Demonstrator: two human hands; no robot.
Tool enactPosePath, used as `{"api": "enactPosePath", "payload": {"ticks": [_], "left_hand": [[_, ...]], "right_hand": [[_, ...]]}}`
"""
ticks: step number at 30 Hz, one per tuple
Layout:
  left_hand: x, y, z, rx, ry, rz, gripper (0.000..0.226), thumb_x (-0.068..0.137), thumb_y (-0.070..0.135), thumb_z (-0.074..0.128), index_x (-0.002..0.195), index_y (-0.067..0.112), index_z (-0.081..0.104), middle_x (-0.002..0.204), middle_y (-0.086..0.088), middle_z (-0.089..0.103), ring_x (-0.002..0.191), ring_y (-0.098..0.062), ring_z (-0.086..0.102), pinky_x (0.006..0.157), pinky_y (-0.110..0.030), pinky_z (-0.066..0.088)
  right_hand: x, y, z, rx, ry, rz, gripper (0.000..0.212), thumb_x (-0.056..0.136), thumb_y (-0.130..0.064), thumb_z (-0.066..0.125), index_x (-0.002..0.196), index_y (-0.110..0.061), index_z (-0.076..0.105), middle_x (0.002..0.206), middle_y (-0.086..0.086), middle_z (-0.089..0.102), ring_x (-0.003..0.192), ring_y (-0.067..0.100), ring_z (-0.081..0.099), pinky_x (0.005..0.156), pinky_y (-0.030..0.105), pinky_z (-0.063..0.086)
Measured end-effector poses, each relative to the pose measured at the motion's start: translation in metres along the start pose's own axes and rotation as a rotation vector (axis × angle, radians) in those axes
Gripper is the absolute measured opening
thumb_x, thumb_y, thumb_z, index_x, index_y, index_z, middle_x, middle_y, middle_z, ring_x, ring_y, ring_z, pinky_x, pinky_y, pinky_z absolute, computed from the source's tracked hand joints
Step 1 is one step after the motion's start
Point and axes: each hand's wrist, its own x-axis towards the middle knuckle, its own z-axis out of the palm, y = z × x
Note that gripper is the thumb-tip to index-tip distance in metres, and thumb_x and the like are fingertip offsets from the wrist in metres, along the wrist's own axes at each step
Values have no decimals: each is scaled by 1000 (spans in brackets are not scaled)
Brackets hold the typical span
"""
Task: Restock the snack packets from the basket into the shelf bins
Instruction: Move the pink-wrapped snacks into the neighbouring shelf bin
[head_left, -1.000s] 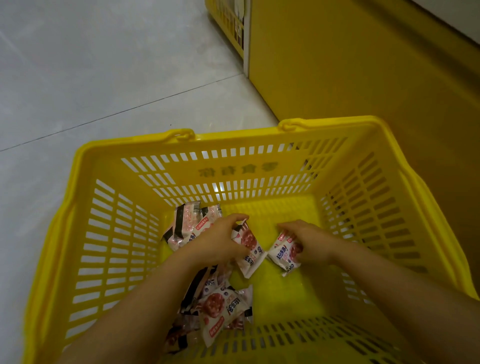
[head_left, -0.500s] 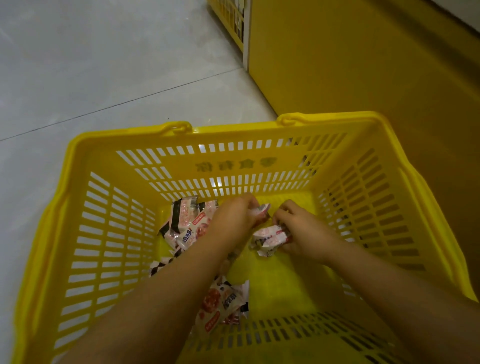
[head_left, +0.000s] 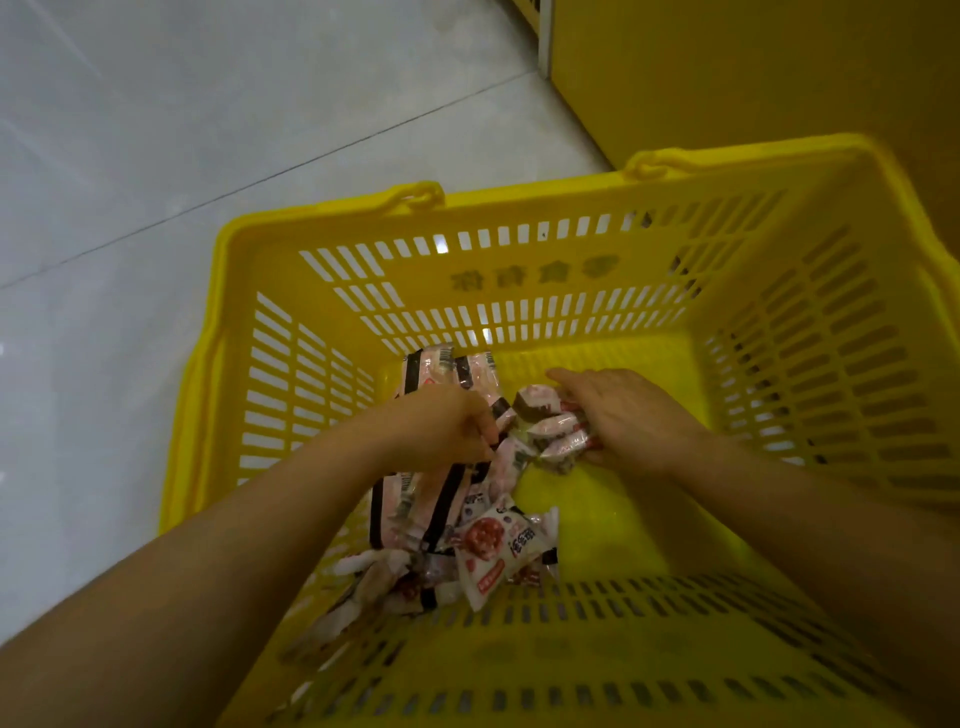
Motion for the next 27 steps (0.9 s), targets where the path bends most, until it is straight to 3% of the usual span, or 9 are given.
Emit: {"api": "enactPosePath", "payload": {"ticks": [2,6,8,11,15,20,23,25,27], "left_hand": [[-8,-3,11,135,-106,-20,31,92,28,60,123,25,58,113,3,62,96,-14,59,75,-24,48],[-5,-5,33,321,-107,-44,48,94,21,55,140,24,43,120,-5,59,87,-20,52,67,-30,45],[-2,-6,39,402,-85,-75,51,93,24,56,142,23,40,117,-6,59,83,-21,48,63,-30,41],[-3,-9,49,521,-60,-83,52,92,32,56,140,22,38,119,-7,58,104,-27,51,74,-35,43],[-1,-13,53,575,-64,-64,42,90,37,58,130,25,49,130,-4,55,120,-29,44,93,-42,39],[-2,-10,51,574,-92,-37,43,92,34,59,132,25,47,136,-7,46,123,-32,42,92,-43,40],[-1,-7,52,495,-80,4,35,93,26,59,126,21,52,128,-7,51,110,-28,49,84,-37,43],[-2,-7,53,427,-76,19,24,93,22,57,117,19,54,111,-6,57,90,-21,50,73,-33,42],[-3,-8,48,369,-59,15,18,93,24,58,110,20,55,97,-1,55,84,-18,49,69,-30,41]], "right_hand": [[4,-6,0,-87,-15,-11,96,77,-49,70,150,-22,13,124,4,49,112,25,49,95,36,38],[8,-16,-2,-143,-13,-25,71,75,-46,69,133,-20,36,128,3,45,115,24,45,95,36,36],[7,-21,1,-111,-52,-16,78,78,-45,68,140,-18,30,134,3,45,119,24,45,98,36,35],[8,-25,4,-76,-76,24,84,79,-47,68,145,-20,23,135,1,46,119,23,49,97,35,38],[7,-17,3,29,-52,102,59,75,-51,67,120,-22,42,121,1,56,105,23,58,75,30,39],[-5,11,-2,188,-49,271,50,73,-51,69,103,-22,43,115,4,58,101,27,60,68,29,42],[-10,21,-3,262,-79,296,51,72,-45,74,101,-20,41,116,8,58,102,28,60,75,33,49],[-11,22,-4,303,-85,311,57,70,-47,75,109,-17,46,117,7,59,104,27,60,80,36,51],[-12,22,-6,316,-66,321,56,70,-50,75,108,-18,47,116,7,60,103,27,61,77,33,49]]}}
